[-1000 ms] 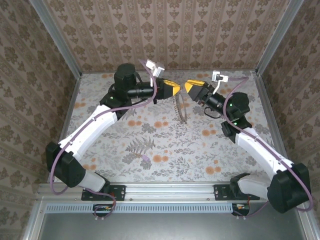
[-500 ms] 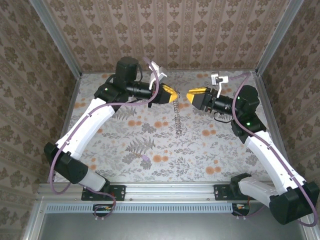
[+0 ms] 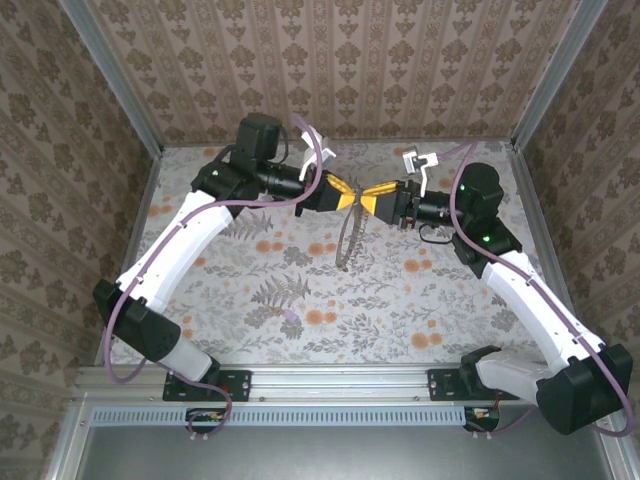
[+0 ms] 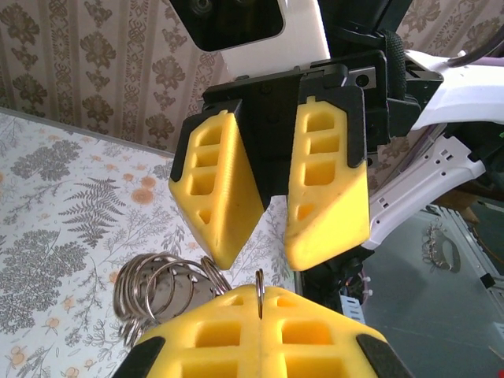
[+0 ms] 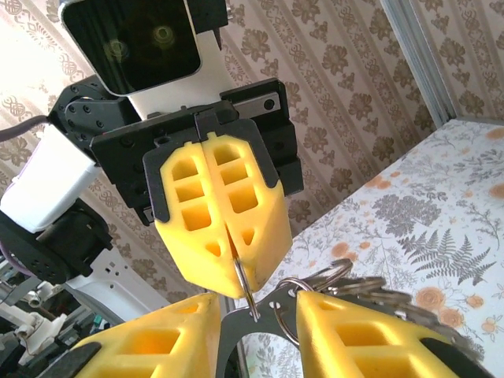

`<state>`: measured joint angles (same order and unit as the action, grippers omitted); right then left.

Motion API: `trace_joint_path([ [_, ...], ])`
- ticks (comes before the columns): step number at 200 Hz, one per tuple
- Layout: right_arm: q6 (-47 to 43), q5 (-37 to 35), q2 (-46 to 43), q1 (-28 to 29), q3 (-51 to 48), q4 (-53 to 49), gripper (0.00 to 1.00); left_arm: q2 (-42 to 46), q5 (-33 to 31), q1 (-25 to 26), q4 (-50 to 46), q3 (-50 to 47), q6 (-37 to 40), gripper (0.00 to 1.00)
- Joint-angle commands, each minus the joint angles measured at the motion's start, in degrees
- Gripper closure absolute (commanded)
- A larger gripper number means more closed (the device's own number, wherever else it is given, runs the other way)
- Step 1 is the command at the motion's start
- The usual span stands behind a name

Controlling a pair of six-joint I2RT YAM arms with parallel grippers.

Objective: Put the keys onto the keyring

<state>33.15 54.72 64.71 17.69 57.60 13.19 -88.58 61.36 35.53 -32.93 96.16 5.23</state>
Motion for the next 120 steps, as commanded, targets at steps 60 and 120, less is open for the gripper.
trace_joint_path([
  [60, -1.5, 0.5, -0.2, 0.7, 1.8, -0.6, 0.73, -0.8, 2.5, -0.3, 0.8, 1.7, 1.3, 1.0],
  [120, -1.4, 1.2, 0.2, 1.2, 2.0, -0.8, 0.76, -0.9, 2.6, -0.2, 1.5, 1.6, 0.9, 1.0],
])
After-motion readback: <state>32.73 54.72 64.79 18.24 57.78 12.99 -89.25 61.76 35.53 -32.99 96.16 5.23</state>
